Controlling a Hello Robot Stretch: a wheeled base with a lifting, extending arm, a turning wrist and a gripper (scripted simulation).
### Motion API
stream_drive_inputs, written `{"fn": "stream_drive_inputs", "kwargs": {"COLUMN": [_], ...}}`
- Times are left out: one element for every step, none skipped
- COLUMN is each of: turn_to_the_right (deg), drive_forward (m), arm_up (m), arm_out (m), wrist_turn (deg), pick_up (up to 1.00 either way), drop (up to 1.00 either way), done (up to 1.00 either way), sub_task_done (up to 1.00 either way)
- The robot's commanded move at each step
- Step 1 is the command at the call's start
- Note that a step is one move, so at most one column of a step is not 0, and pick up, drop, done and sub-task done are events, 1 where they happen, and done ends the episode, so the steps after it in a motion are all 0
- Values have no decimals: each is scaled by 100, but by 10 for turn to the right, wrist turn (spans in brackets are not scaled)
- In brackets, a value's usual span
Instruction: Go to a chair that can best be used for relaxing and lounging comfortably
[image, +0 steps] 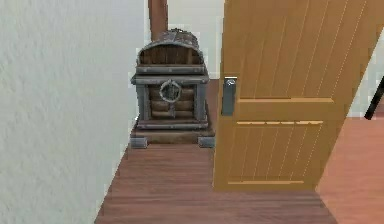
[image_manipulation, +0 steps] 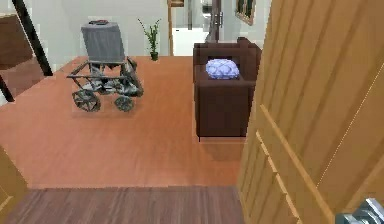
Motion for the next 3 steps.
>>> {"fn": "stream_drive_inputs", "kwargs": {"turn_to_the_right": [450, 90, 0], "drive_forward": [0, 0, 100], "arm_up": [0, 0, 0], "arm_out": [0, 0, 0], "wrist_turn": [0, 0, 0], "pick_up": [0, 0, 0], "drop": [0, 0, 0], "done": [0, 0, 0], "sub_task_done": [0, 0, 0]}}
